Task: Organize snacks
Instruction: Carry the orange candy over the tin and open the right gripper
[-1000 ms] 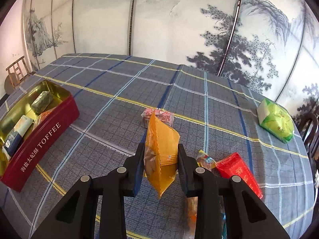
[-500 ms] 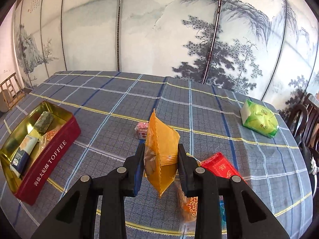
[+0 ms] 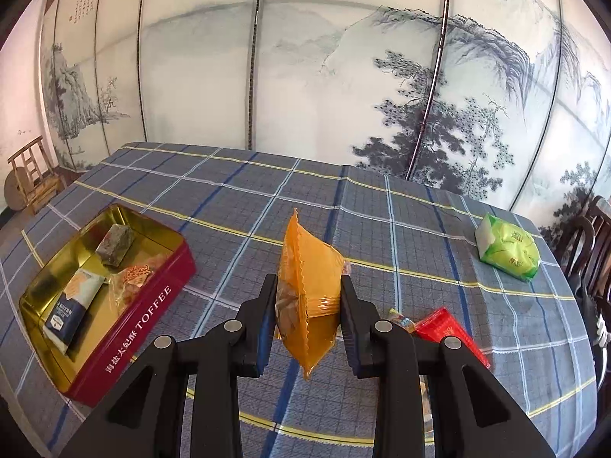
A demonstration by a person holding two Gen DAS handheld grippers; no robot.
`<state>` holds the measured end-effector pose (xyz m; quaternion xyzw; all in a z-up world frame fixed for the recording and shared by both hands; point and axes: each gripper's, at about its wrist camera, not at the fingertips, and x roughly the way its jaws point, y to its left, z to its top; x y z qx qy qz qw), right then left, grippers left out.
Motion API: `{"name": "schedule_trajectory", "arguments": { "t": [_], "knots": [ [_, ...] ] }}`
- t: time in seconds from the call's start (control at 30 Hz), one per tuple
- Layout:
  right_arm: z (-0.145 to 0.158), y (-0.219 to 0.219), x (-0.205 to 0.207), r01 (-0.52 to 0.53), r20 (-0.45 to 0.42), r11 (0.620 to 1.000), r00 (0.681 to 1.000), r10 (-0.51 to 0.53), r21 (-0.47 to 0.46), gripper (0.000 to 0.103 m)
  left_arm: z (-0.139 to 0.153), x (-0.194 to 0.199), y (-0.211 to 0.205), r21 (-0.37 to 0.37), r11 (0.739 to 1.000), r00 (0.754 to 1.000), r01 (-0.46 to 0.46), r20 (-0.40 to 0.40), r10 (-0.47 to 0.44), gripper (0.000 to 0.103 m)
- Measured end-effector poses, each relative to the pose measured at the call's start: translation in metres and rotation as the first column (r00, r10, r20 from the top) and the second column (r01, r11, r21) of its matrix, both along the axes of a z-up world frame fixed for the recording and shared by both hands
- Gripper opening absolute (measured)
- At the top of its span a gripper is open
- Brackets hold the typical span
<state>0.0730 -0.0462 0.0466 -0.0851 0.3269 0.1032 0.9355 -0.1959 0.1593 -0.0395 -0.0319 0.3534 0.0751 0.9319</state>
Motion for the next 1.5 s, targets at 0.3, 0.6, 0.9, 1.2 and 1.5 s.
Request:
{"name": "schedule_trajectory", "arguments": {
  "t": [0.3, 0.6, 0.9, 1.2, 1.5],
  "knots": [
    [0.0, 0.045, -0.003, -0.053, -0.006, 0.999, 0.999, 0.053, -0.014, 0.032, -0.008, -0.009, 0.022, -0.039, 0.998, 0.999, -0.044, -0.009, 0.044, 0.097],
    [-0.003, 0.095, -0.006, -0.107, -0.026, 0.994, 0.994, 0.107, -0.017, 0.032, -0.013, -0.018, 0.043, -0.076, 0.994, 0.997, -0.083, -0.006, 0.083, 0.097],
    [-0.023, 0.141, -0.012, -0.163, -0.077, 0.987, 0.984, 0.161, -0.016, 0.032, -0.021, -0.023, 0.059, -0.105, 0.987, 0.993, -0.118, -0.017, 0.117, 0.097],
    [-0.052, 0.176, -0.027, -0.221, -0.126, 0.975, 0.968, 0.215, -0.036, 0.032, -0.029, -0.024, 0.067, -0.122, 0.982, 0.99, -0.141, -0.041, 0.137, 0.097],
    [-0.061, 0.187, -0.041, -0.263, -0.149, 0.964, 0.956, 0.255, -0.038, 0.032, -0.032, -0.022, 0.064, -0.124, 0.984, 0.991, -0.127, -0.049, 0.122, 0.097]
  ]
}}
